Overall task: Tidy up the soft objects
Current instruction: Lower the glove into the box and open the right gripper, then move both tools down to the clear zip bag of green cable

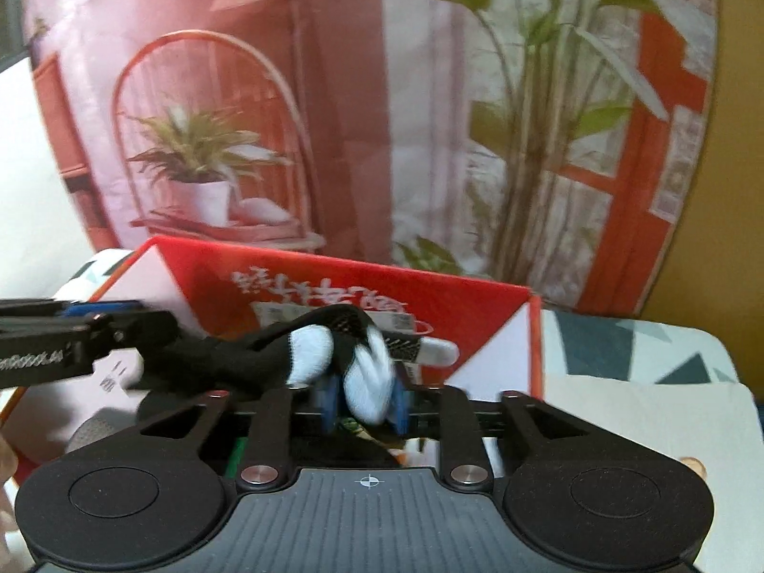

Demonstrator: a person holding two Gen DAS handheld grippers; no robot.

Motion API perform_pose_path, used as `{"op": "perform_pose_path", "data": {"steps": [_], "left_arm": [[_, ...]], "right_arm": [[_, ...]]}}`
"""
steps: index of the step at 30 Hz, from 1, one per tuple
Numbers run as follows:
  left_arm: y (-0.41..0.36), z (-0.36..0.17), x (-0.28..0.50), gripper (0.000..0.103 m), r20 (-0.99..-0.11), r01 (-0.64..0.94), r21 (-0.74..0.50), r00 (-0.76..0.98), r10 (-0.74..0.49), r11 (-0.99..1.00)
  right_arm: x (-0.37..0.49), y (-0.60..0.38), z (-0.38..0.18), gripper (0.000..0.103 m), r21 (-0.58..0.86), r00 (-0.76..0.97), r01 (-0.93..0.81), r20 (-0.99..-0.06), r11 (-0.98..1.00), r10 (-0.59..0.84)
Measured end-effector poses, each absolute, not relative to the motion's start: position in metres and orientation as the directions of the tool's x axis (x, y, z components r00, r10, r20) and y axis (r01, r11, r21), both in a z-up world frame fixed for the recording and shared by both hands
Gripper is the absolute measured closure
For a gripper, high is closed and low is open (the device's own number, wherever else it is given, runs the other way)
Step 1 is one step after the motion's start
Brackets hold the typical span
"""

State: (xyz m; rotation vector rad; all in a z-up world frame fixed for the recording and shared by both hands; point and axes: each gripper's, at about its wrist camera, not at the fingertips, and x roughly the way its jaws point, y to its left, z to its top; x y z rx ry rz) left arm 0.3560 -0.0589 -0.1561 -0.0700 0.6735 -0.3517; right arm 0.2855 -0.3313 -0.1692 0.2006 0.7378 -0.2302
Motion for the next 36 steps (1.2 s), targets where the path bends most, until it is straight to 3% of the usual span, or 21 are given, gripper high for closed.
{"op": "perform_pose_path", "data": {"steps": [5,10,13,18,36], "left_arm": [[-0.054,-0.145,0.343,0.036,-0.572,0.295,-0.155,0.751,-0.329,0.943],[-0.045,-0.134,0.324,0.023,-0.549,0.298,-0.123,0.774,-0.316,0.946],[-0.04,-0.129,0.311,0.015,-0.541,0.304,-0.099,0.783,-0.308,0.948],[-0.031,-0.119,0.285,0.002,-0.526,0.318,-0.072,0.793,-0.307,0.945],[-0.006,-0.114,0.195,0.0,-0.502,0.284,-0.059,0.82,-0.274,0.957]], "right_arm": [[0.274,-0.325,-0.158,0.05,0.091,0.75,0.267,-0.645,0.96,-0.147],[0.26,-0.314,-0.152,0.036,0.069,0.762,0.252,-0.629,0.965,-0.153],[0.25,-0.308,-0.148,0.027,0.068,0.765,0.248,-0.625,0.966,-0.152],[0.228,-0.297,-0.138,0.003,0.061,0.786,0.261,-0.592,0.963,-0.175],[0.149,-0.24,-0.132,0.0,0.111,0.851,0.188,-0.514,0.976,-0.105]]}}
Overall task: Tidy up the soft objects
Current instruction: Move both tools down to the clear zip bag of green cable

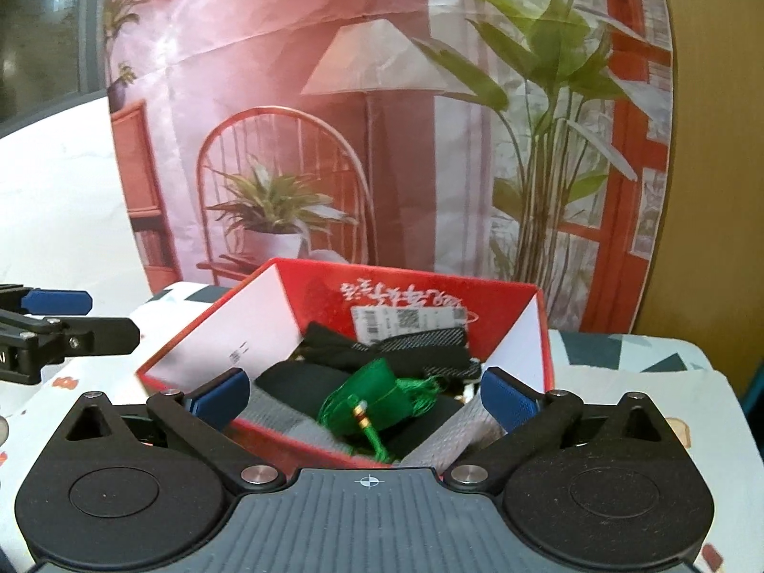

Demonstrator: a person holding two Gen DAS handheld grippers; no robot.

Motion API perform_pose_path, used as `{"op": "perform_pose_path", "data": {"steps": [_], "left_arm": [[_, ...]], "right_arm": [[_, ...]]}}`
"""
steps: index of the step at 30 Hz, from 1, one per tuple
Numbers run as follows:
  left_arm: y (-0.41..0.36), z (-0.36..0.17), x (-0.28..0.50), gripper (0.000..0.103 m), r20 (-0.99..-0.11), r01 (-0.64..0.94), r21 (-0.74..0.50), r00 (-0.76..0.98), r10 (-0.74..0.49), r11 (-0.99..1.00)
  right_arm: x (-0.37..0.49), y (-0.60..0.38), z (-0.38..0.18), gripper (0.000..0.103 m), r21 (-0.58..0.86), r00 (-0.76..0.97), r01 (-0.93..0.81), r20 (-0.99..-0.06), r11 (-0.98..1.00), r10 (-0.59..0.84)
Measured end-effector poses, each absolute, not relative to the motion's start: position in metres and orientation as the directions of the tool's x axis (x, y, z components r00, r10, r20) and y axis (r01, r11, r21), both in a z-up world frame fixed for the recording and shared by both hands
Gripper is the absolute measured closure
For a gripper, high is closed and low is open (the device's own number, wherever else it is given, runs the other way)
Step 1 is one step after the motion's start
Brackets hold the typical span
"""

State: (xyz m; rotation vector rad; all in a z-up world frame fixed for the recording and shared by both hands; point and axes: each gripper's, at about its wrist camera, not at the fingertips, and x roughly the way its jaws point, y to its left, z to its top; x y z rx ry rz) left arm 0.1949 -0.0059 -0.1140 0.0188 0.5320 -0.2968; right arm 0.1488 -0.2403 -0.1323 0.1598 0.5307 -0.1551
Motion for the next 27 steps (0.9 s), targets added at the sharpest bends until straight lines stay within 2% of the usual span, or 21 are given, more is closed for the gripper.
{"op": "perform_pose_path", "data": {"steps": [9,14,27], "left_arm": [[0.002,-0.128,0.162,0.0,-0.505,0.256,-0.024,0.831,-0.233,0.966],[0.003,-0.141,0.145,0.0,-0.521,0.247,-0.05,0.82,-0.236,0.968],[0.003,-0.189,0.121,0.0,-0.581,0.225,-0.064,0.784,-0.22,0.972]], "right_arm": [[0.112,-0.22,-0.148,0.001,0.111,0.869,0.18,-0.484,0.977,-0.105],[0.087,-0.215,-0.159,0.001,0.108,0.877,0.201,-0.462,0.974,-0.13],[0.049,-0.196,-0.205,0.001,0.072,0.86,0.251,-0.474,0.965,-0.189]]}}
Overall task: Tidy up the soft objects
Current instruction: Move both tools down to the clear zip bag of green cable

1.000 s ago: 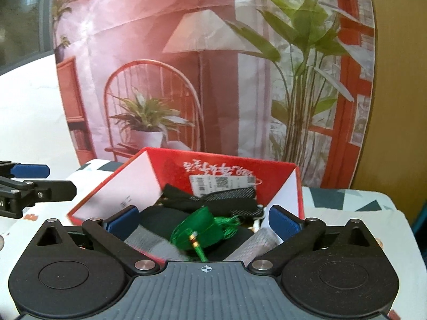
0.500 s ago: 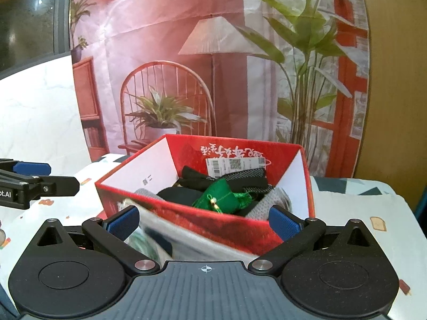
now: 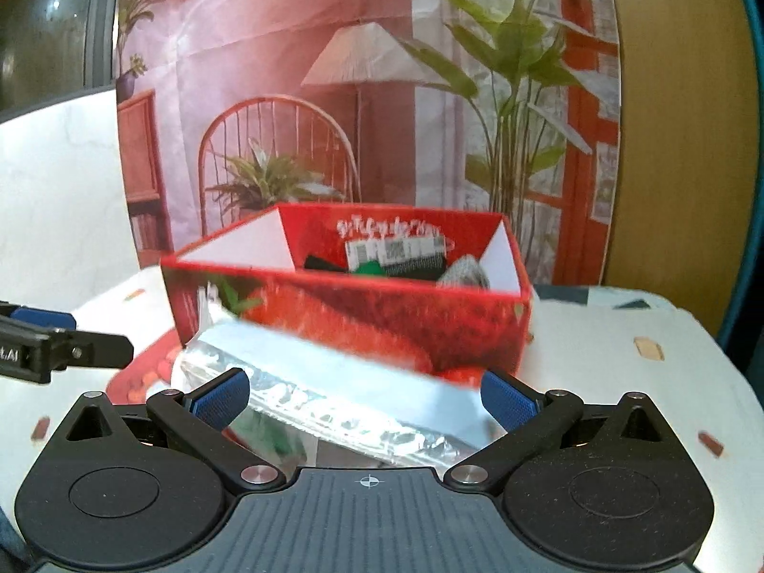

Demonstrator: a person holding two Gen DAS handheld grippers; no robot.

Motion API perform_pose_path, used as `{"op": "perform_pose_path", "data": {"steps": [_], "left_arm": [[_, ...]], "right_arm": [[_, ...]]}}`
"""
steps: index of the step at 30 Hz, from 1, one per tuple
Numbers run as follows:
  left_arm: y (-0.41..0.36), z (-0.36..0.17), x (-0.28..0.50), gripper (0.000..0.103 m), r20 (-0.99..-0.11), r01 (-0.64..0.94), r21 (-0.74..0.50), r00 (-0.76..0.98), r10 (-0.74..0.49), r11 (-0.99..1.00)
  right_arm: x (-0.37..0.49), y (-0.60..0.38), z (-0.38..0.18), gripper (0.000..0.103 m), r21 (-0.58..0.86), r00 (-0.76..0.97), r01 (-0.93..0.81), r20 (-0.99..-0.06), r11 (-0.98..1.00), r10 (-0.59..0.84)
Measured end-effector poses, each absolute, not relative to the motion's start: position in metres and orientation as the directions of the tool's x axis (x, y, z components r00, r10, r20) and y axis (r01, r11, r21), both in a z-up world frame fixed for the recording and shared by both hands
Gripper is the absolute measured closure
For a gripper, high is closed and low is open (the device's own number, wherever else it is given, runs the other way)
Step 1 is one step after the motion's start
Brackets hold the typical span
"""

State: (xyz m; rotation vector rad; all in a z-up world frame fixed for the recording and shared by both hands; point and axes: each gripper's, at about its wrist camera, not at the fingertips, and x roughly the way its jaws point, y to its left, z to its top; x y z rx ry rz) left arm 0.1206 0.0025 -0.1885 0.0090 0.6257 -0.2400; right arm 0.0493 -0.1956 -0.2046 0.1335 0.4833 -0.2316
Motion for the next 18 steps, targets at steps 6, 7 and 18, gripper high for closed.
{"op": "perform_pose_path", "data": {"steps": [6,7,18], "left_arm": [[0.002,-0.199,0.116,0.0,-0.599,0.22,-0.065,0.772,-0.214,0.973],[0.001,-0.2,0.115,0.0,-0.602,0.22,-0.064,0.769,-0.213,0.973],[0.006,-0.208,0.117,0.0,-0.626,0.187,-0.094,0.753,-0.204,0.978]], "right_arm": [[0.04,-0.193,-0.222,0.001,0.093,0.841,0.274,-0.506,0.957,-0.192],[0.039,-0.194,-0.224,0.001,0.096,0.839,0.279,-0.509,0.956,-0.193],[0.039,-0.195,-0.238,0.001,0.114,0.821,0.284,-0.542,0.952,-0.18]]}}
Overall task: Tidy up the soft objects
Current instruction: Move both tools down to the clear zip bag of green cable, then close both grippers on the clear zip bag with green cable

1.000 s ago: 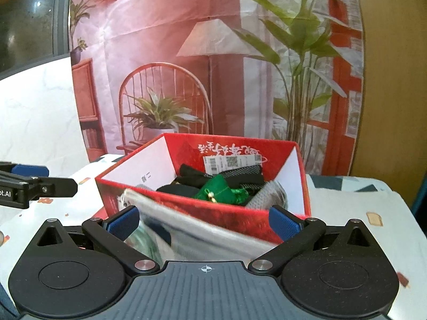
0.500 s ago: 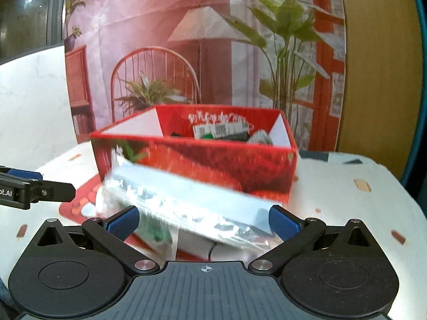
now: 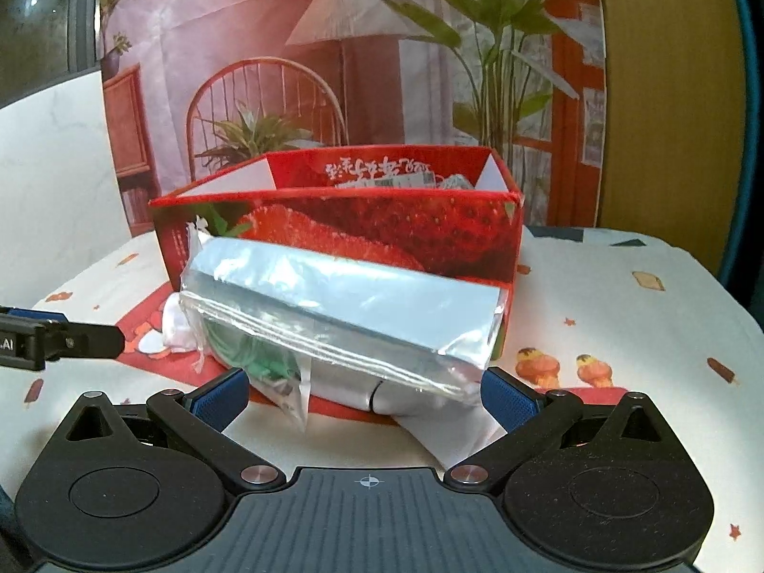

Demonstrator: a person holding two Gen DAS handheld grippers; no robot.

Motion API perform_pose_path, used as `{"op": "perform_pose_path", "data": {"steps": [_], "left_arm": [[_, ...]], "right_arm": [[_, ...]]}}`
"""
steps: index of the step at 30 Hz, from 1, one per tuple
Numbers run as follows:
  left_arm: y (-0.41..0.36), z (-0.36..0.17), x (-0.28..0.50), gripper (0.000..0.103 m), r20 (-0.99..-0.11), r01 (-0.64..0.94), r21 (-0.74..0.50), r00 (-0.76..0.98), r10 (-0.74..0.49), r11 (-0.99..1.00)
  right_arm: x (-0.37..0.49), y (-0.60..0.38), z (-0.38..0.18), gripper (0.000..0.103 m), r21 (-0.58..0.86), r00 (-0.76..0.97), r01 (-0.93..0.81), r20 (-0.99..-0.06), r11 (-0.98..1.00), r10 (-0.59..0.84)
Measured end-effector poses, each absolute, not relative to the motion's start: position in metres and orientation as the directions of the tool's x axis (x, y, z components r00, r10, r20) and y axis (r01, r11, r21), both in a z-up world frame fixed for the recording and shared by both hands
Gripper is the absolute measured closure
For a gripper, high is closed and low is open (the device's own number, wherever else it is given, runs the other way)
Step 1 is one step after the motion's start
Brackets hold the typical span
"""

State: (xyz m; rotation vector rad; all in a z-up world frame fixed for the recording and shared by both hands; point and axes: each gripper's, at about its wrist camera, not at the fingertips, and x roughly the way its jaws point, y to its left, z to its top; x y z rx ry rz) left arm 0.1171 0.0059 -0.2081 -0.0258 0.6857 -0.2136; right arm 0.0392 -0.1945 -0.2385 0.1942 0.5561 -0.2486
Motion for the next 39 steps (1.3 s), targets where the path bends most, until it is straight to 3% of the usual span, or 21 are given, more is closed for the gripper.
{"op": "perform_pose_path", "data": {"steps": [8,12,17,21,27,39], "left_arm": [[0.007,-0.21,0.118,0.0,-0.63,0.178,-0.106,0.749,-0.205,0.978],[0.005,-0.212,0.12,0.0,-0.633,0.186,-0.107,0.745,-0.211,0.977],[0.007,-0.21,0.124,0.003,-0.607,0.209,-0.13,0.757,-0.244,0.969],[0.005,-0.211,0.142,0.02,-0.616,0.253,-0.142,0.734,-0.286,0.957],[0.001,-0.213,0.166,0.035,-0.609,0.318,-0.17,0.71,-0.353,0.933],[-0.01,-0.221,0.206,0.037,-0.611,0.415,-0.189,0.66,-0.438,0.89]], "right_arm": [[0.035,-0.199,-0.235,0.001,0.107,0.83,0.33,-0.506,0.938,-0.235],[0.037,-0.205,-0.24,0.002,0.109,0.806,0.356,-0.538,0.928,-0.246],[0.036,-0.203,-0.24,0.016,0.135,0.821,0.319,-0.533,0.938,-0.203],[0.042,-0.196,-0.242,0.025,0.132,0.816,0.278,-0.555,0.951,-0.161],[0.057,-0.183,-0.244,0.038,0.129,0.821,0.193,-0.565,0.973,-0.088],[0.088,-0.175,-0.248,0.062,0.118,0.816,0.135,-0.577,0.984,-0.043]]}}
